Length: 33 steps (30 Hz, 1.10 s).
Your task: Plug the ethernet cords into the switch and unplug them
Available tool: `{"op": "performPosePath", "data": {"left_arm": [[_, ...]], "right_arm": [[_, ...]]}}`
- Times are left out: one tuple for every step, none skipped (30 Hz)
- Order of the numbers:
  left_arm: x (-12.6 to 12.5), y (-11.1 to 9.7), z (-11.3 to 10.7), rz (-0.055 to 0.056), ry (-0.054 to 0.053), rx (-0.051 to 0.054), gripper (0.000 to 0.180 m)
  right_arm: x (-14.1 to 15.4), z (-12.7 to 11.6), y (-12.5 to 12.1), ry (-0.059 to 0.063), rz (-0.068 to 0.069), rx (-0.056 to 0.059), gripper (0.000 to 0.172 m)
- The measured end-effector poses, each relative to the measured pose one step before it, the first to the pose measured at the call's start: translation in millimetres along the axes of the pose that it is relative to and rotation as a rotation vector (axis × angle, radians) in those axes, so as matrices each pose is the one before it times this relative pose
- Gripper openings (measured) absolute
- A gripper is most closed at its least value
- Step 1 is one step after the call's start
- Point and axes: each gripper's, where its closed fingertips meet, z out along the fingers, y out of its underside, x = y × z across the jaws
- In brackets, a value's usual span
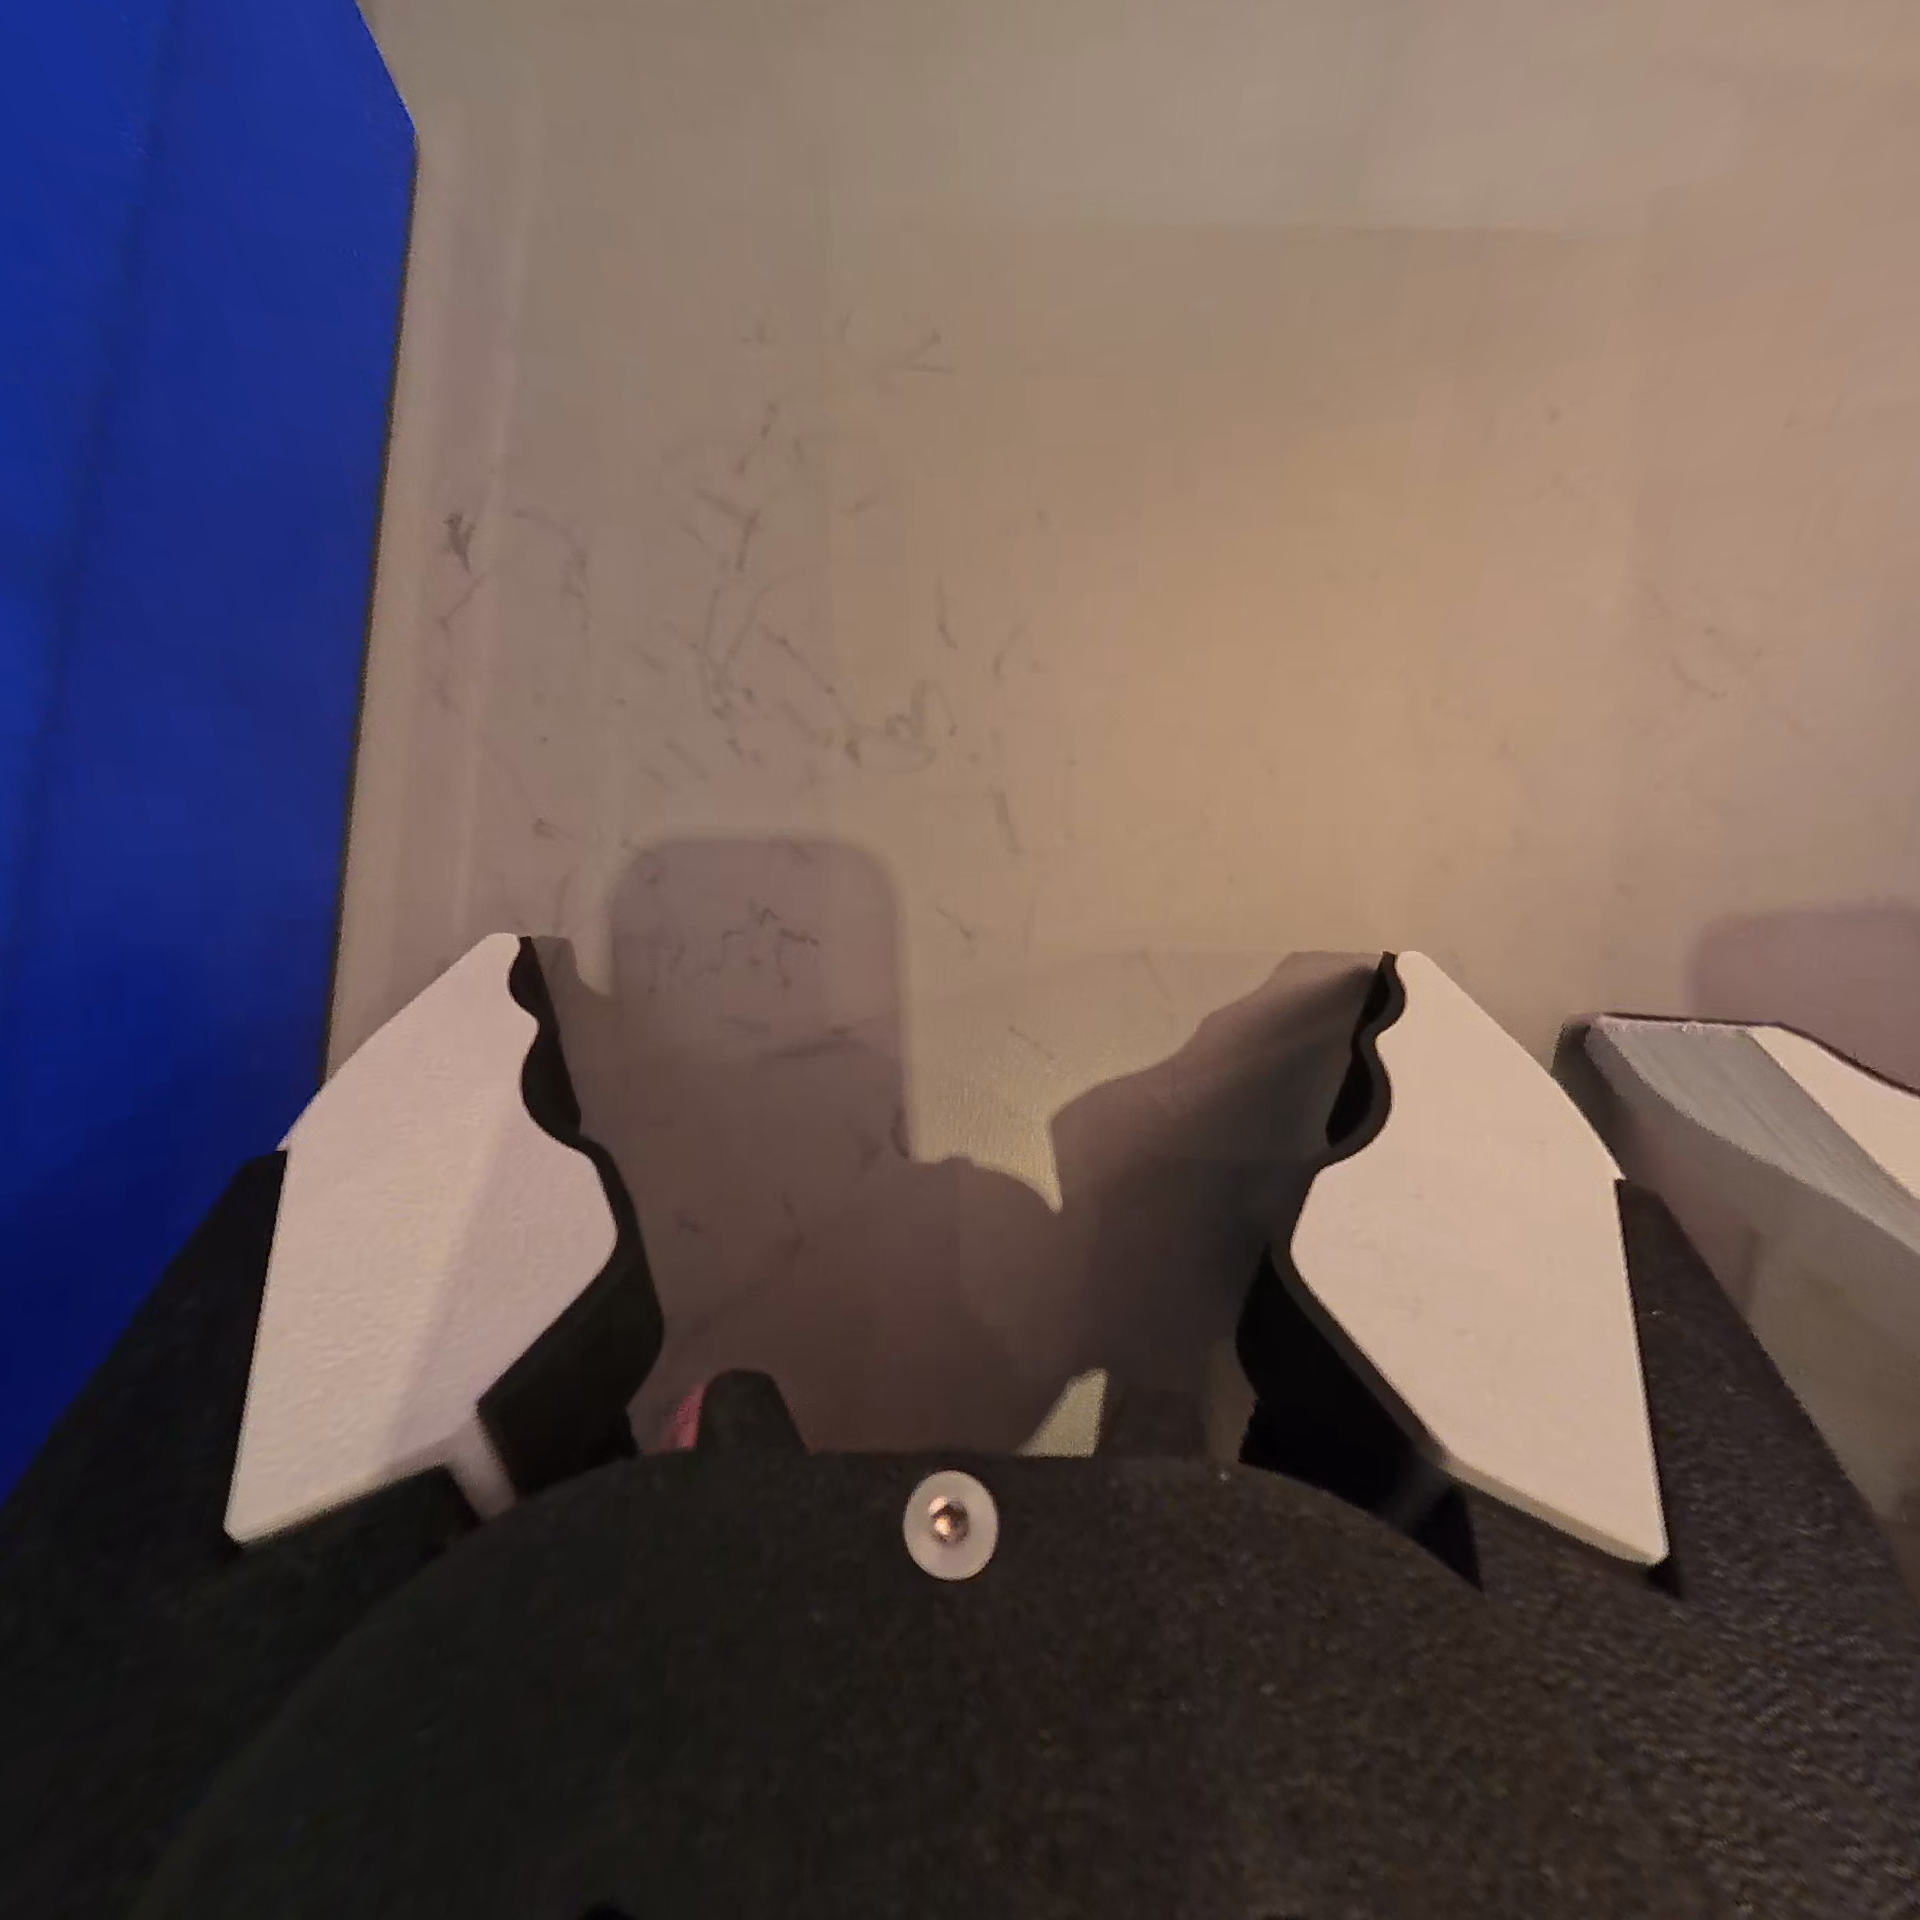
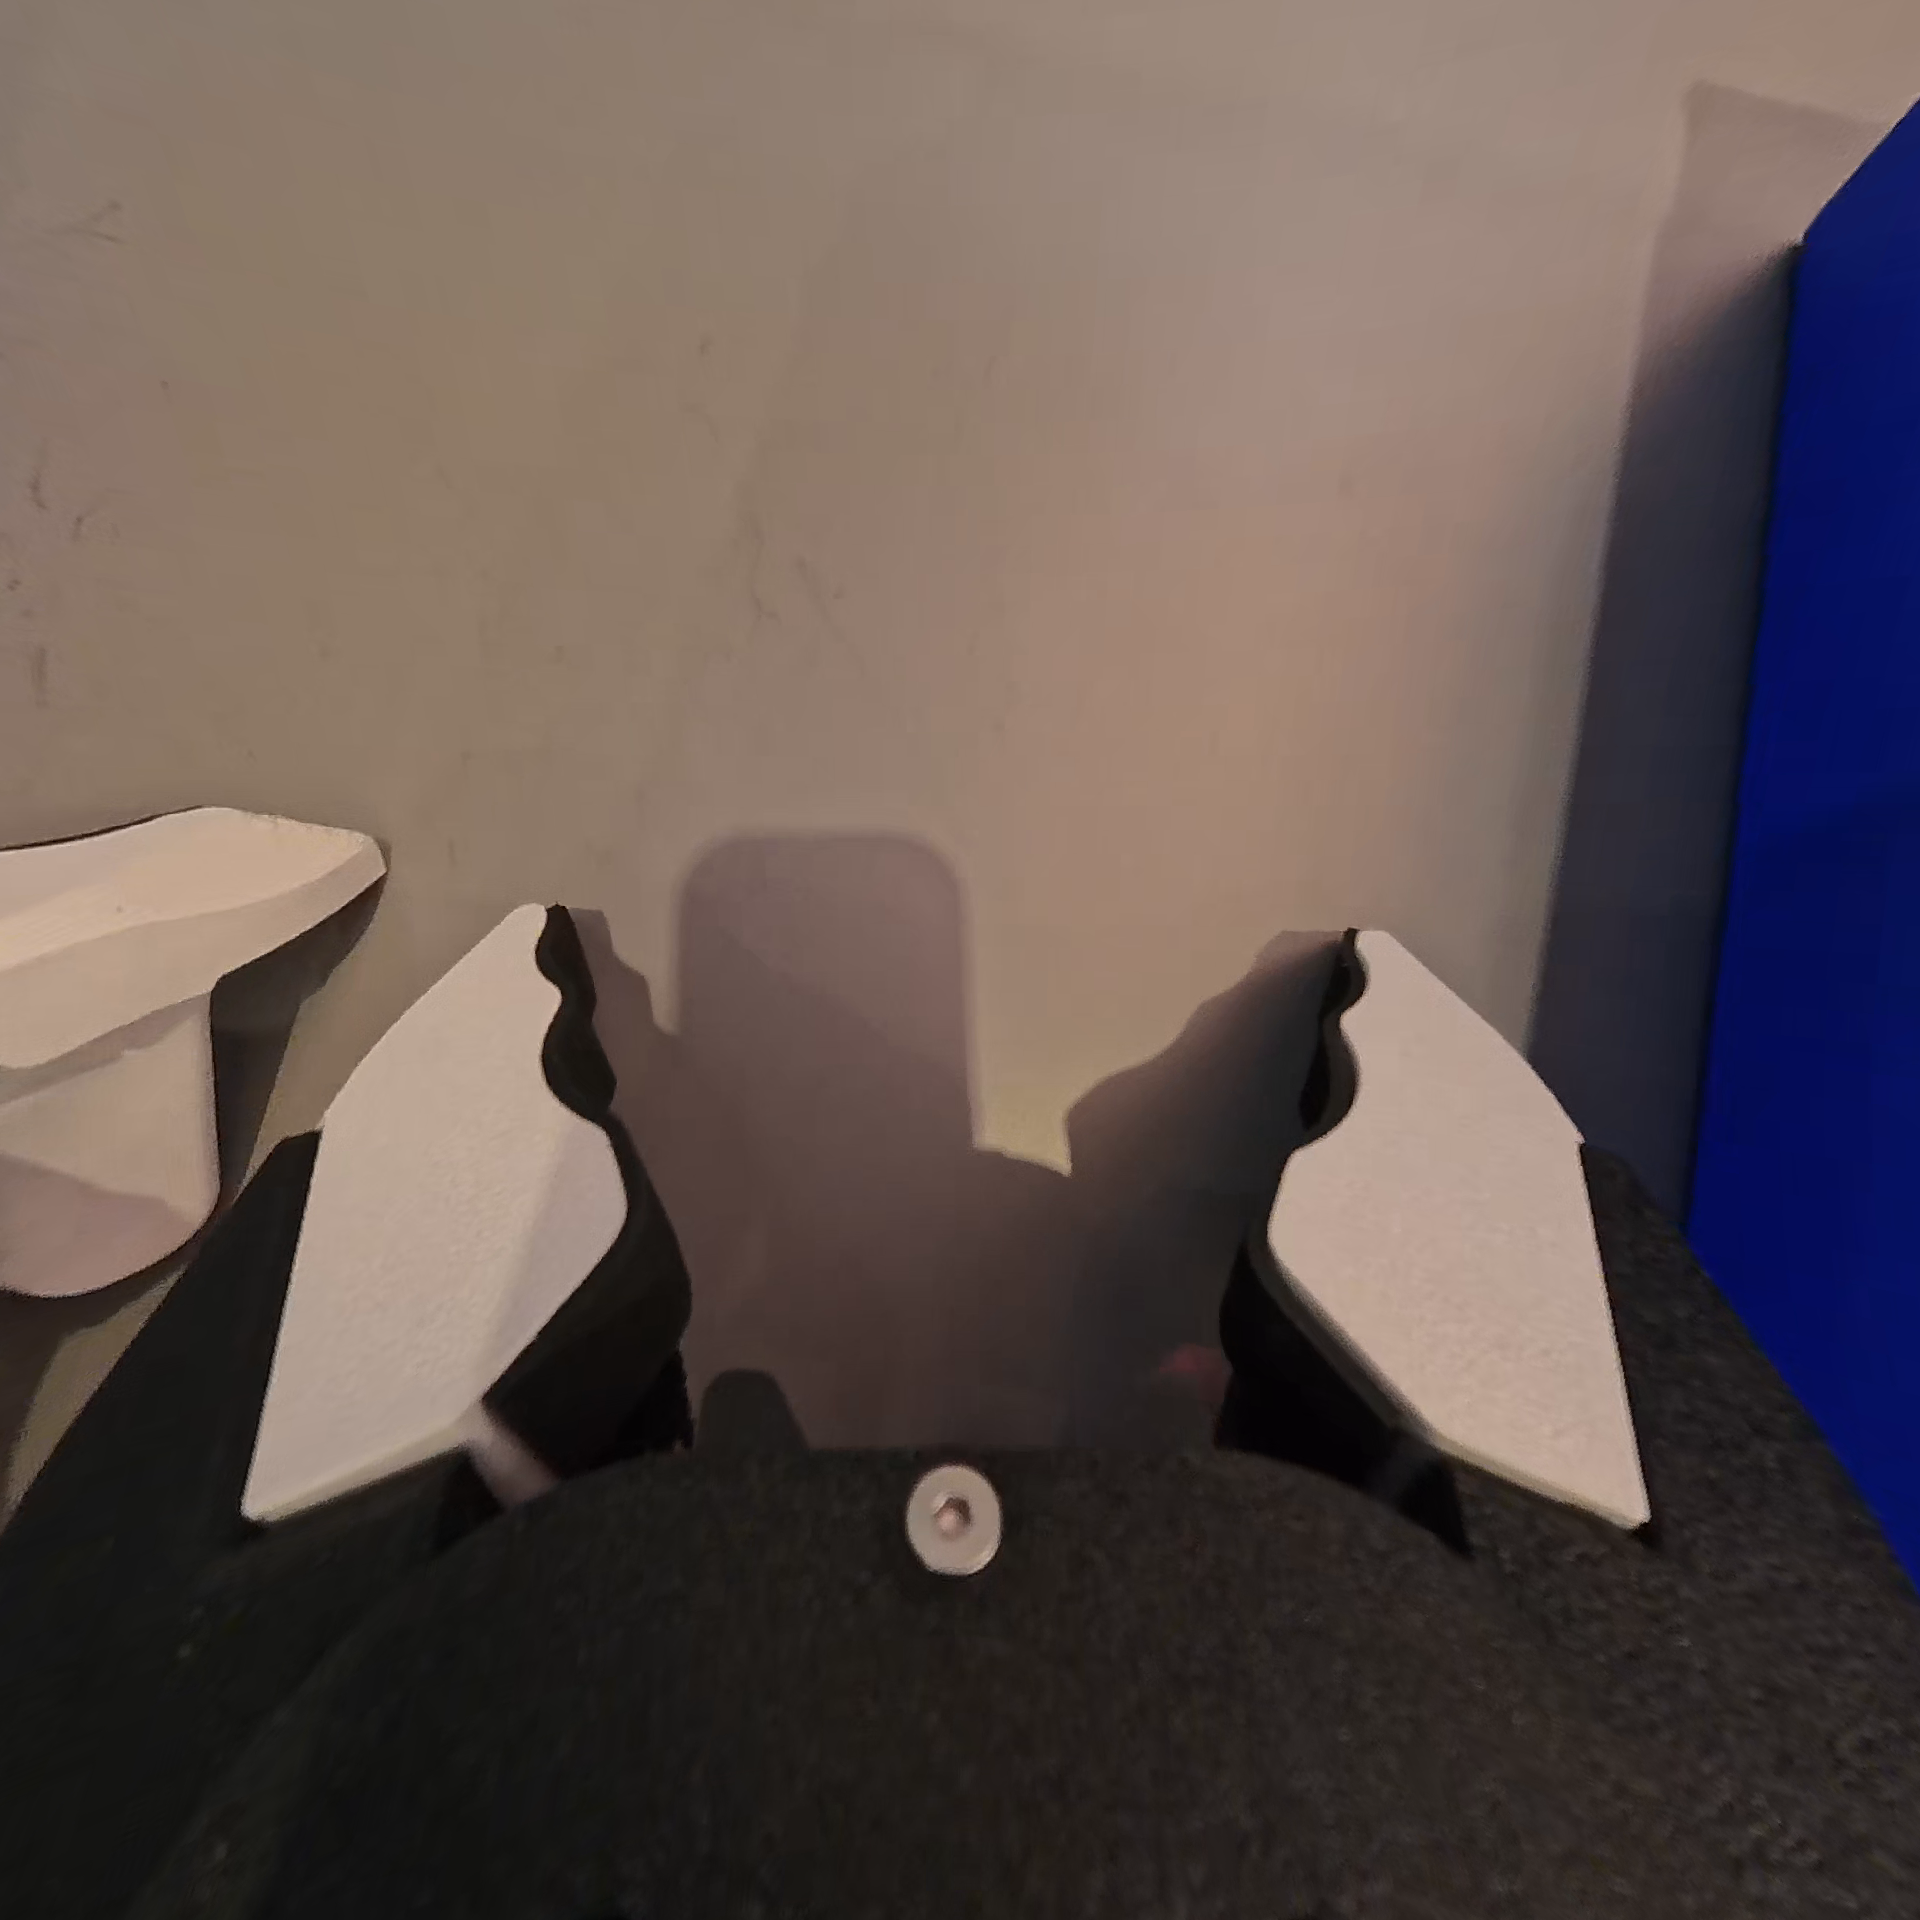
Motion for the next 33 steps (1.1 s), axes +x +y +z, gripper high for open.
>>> {"op": "performPosePath", "data": {"left_arm": [[0.05, 0.12, -0.12, -0.0009, -0.0005, 0.0001, 0.141], [0.11, 0.15, -0.16, -0.0005, 0.0001, 0.0005, 0.141], [0.00, 0.12, -0.10, -0.0005, 0.0004, -0.0003, 0.141], [0.05, -0.03, 0.18, 0.0002, 0.0008, -0.0003, 0.141], [-0.01, -0.09, -0.03, 0.0005, 0.0003, -0.0003, 0.141], [0.07, -0.05, 0.06, 0.0002, 0.0001, -0.0003, 0.141], [-0.02, -0.12, -0.02, 0.0000, 0.0001, -0.0001, 0.141], [0.10, -0.01, 0.01, 0.0000, 0.0000, 0.0000, 0.141], [0.00, 0.00, 0.00, 0.0000, 0.0000, 0.0000, 0.141], [0.00, 0.00, 0.00, 0.0000, 0.0000, 0.0000, 0.141], [-0.02, -0.14, -0.01, 0.0000, 0.0000, 0.0000, 0.141], [0.10, -0.02, 0.01, 0.0000, 0.0000, 0.0000, 0.141], [0.00, 0.00, 0.00, 0.0000, 0.0000, 0.0000, 0.141], [0.00, 0.01, 0.00, 0.0000, 0.0000, -0.0001, 0.141], [0.00, -0.07, -0.07, 0.0000, 0.0000, 0.0000, 0.141], [0.00, 0.00, 0.00, 0.0000, 0.0000, 0.0000, 0.141], [0.00, 0.00, 0.00, 0.0000, 0.0000, 0.0000, 0.141], [0.00, -0.07, -0.07, 0.0000, 0.0000, 0.0000, 0.141], [0.02, 0.07, -0.06, 0.0000, 0.0000, 0.0000, 0.141], [0.00, 0.00, 0.00, 0.0000, 0.0000, 0.0000, 0.141], [0.10, -0.01, 0.01, 0.0000, 0.0000, 0.0000, 0.141], [0.00, -0.07, -0.07, 0.0000, 0.0000, 0.0000, 0.141], [-0.02, -0.06, 0.06, 0.0000, 0.0000, -0.0001, 0.141], [0.02, 0.07, -0.06, 0.0000, 0.0000, 0.0000, 0.141], [0.00, -0.01, 0.00, 0.0000, 0.0000, 0.0001, 0.141], [0.02, 0.07, -0.06, 0.0000, 0.0000, 0.0000, 0.141], [-0.09, -0.05, -0.09, 0.0000, 0.0000, 0.0000, 0.141], [0.00, 0.01, 0.00, 0.0000, 0.0000, 0.0000, 0.141], [0.09, -0.02, 0.01, 0.0000, 0.0000, 0.0000, 0.141], [-0.09, 0.01, -0.01, 0.0000, 0.0000, 0.0000, 0.141], [0.00, 0.00, 0.00, 0.0000, 0.0000, 0.0000, 0.141], [0.02, 0.07, -0.06, 0.0000, 0.0000, 0.0000, 0.141], [0.00, 0.00, 0.00, 0.0000, 0.0000, 0.0000, 0.141]], "right_arm": [[-0.57, -0.97, 1.04, -0.0013, -0.0016, -0.0003, 0.129], [-0.61, -1.22, 1.28, -0.0024, -0.0026, 0.0001, 0.129], [-0.69, -1.63, 1.73, -0.0051, -0.0054, -0.0001, 0.129], [-0.74, -1.79, 1.88, -0.0097, -0.0101, 0.0004, 0.129], [-0.42, -1.26, 1.31, -0.0106, -0.0106, 0.0006, 0.129], [0.40, -0.45, 0.43, -0.0025, -0.0021, 0.0009, 0.129], [0.06, -0.02, 0.00, -0.0008, -0.0008, 0.0005, 0.129], [0.02, -0.09, -0.04, 0.0001, -0.0001, -0.0002, 0.129], [-0.01, 0.31, -0.16, 0.0000, -0.0004, -0.0004, 0.129], [0.06, 0.78, -0.59, -0.0007, -0.0006, -0.0017, 0.130], [0.27, 1.78, -1.08, -0.0002, -0.0001, -0.0043, 0.133], [0.80, 2.18, -1.35, 0.0012, 0.0014, -0.0048, 0.137], [0.59, 2.32, -1.63, -0.0001, 0.0000, -0.0055, 0.140], [0.28, 2.28, -1.26, -0.0027, -0.0031, -0.0068, 0.144], [0.34, 1.19, -1.03, -0.0048, -0.0044, -0.0028, 0.145], [-0.22, 0.44, -0.56, -0.0057, -0.0065, 0.0014, 0.145], [0.01, 0.04, -0.03, -0.0006, -0.0013, -0.0004, 0.145], [-0.06, -0.25, 0.27, 0.0009, 0.0000, 0.0003, 0.145], [0.01, -0.07, 0.08, 0.0001, 0.0001, -0.0001, 0.145], [-0.05, 0.01, -0.02, -0.0004, 0.0001, 0.0002, 0.145], [0.08, 0.06, -0.06, -0.0002, -0.0002, -0.0002, 0.145], [-0.02, 0.00, 0.00, -0.0001, 0.0000, 0.0000, 0.145], [0.00, 0.00, 0.00, 0.0000, 0.0000, 0.0000, 0.145], [0.00, 0.06, -0.07, 0.0000, -0.0001, -0.0001, 0.145], [0.01, -0.07, 0.07, 0.0000, -0.0001, 0.0000, 0.145], [0.00, 0.00, 0.00, 0.0000, 0.0000, 0.0000, 0.145], [-0.11, -0.01, -0.14, 0.0000, 0.0000, 0.0000, 0.145], [0.00, 0.00, 0.01, 0.0000, 0.0000, 0.0000, 0.145], [0.09, 0.00, 0.00, 0.0000, 0.0000, 0.0000, 0.145], [-0.10, -0.01, 0.01, 0.0000, 0.0000, 0.0000, 0.145], [0.00, 0.00, 0.00, 0.0000, 0.0000, 0.0000, 0.145], [0.00, 0.00, 0.00, 0.0000, 0.0000, 0.0000, 0.145], [-0.10, 0.00, 0.00, 0.0000, 0.0000, 0.0000, 0.145]]}}
